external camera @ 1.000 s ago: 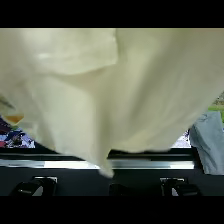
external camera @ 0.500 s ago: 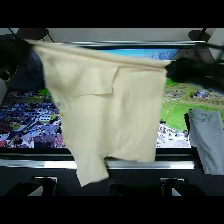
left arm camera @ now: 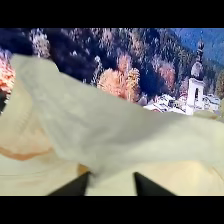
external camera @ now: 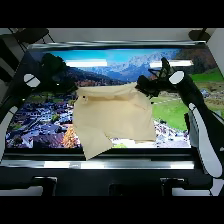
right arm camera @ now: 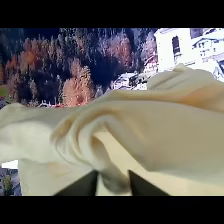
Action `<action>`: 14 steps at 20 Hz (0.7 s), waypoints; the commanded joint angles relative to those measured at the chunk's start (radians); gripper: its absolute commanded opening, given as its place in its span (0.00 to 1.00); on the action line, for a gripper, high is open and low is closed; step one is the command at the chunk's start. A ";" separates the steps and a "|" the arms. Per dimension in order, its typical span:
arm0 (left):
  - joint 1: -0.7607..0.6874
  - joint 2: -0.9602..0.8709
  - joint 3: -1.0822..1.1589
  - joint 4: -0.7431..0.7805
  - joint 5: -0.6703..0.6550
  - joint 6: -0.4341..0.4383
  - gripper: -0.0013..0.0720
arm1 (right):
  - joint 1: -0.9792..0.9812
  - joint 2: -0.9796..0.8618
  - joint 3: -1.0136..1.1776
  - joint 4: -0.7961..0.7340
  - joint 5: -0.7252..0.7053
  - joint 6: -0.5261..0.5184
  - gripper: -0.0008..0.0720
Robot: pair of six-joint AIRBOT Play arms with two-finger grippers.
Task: Fold the shirts.
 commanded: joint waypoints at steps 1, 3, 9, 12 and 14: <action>0.030 -0.058 0.015 -0.131 -0.080 0.003 0.86 | -0.028 -0.016 0.016 0.047 0.066 -0.058 0.84; 0.109 -0.054 0.058 -0.119 -0.256 0.102 0.84 | -0.106 0.045 0.042 -0.034 0.233 -0.170 0.88; 0.305 0.005 -0.031 0.099 -0.629 0.164 0.83 | -0.438 0.146 -0.031 -0.268 0.637 -0.127 0.77; 0.304 0.097 -0.282 0.089 -0.536 0.203 0.83 | -0.469 0.190 -0.172 -0.273 0.665 -0.136 0.77; 0.299 0.137 -0.427 0.042 -0.463 0.248 0.83 | -0.462 0.219 -0.266 -0.268 0.648 -0.139 0.77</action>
